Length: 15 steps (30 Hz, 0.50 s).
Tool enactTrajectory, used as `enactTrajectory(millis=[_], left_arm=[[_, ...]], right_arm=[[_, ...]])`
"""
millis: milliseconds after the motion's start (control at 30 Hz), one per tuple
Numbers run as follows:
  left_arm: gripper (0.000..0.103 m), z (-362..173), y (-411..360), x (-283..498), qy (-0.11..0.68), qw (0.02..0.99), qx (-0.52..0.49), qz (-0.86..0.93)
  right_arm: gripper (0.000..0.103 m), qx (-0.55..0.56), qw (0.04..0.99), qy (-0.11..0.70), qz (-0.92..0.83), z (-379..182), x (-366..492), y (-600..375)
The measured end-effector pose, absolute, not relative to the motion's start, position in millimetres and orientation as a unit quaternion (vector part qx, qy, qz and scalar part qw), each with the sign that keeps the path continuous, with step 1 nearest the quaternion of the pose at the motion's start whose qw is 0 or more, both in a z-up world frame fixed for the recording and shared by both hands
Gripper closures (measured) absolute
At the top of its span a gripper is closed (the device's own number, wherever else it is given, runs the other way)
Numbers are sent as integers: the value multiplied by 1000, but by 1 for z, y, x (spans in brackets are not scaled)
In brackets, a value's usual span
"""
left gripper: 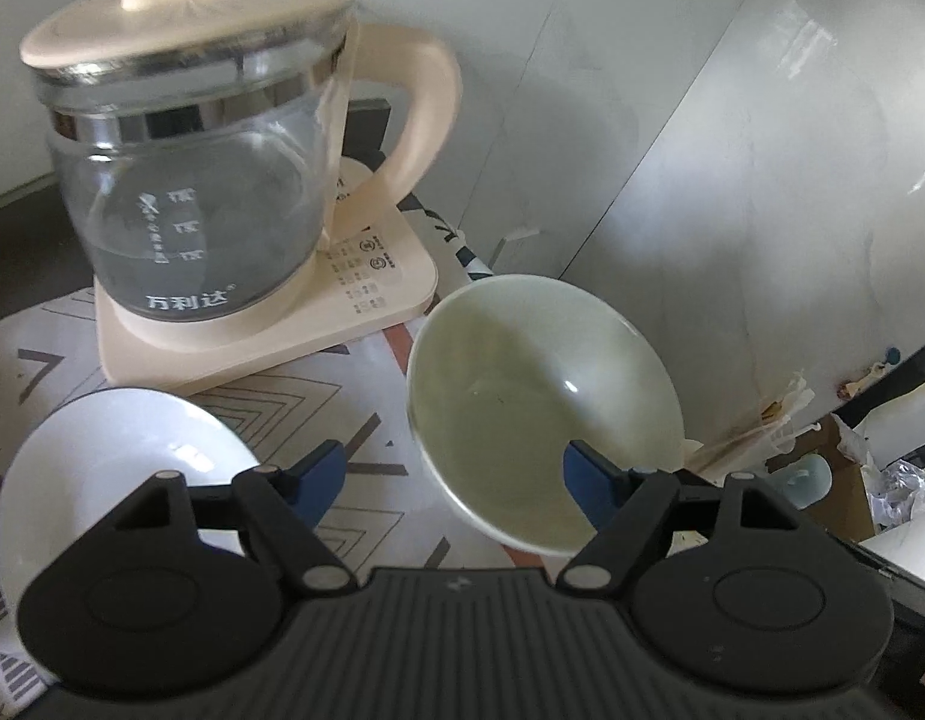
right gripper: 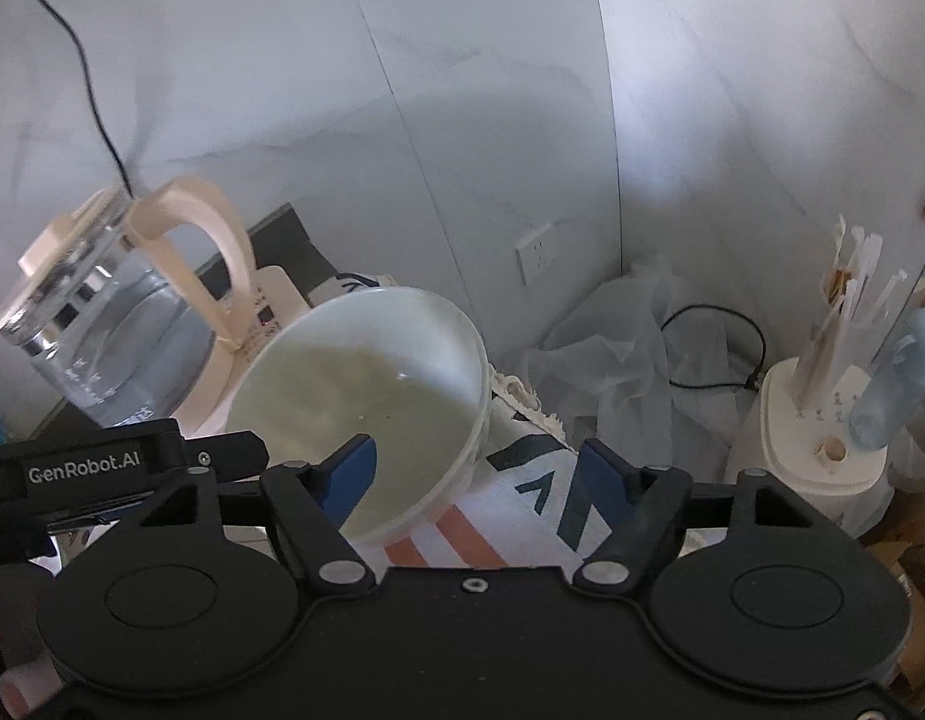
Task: Organize plates and bowls
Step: 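Move the right tool to the white bowl by the kettle and grip its rim, then lift the white bowl with the right tool and carry it over the stack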
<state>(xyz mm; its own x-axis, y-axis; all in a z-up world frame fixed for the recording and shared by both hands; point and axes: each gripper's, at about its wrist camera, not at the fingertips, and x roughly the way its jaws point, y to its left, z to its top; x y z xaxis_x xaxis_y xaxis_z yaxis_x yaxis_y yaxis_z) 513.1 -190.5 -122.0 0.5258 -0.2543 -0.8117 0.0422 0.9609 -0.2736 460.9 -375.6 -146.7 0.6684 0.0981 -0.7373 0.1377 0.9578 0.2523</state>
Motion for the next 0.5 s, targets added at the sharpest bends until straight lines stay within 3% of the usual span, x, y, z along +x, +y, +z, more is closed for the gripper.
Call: enactTrajectory(millis=[167, 333, 500], left_arm=[[28, -136, -193, 527, 491, 860, -114, -79], [42, -146, -196, 537, 504, 852, -120, -80], [61, -152, -201, 540, 514, 846, -121, -81]], right_arm=[[39, 145, 895, 422, -10, -158, 473, -372], [43, 162, 887, 433, -12, -166, 480, -374], [66, 173, 875, 451, -5, -176, 485, -374]])
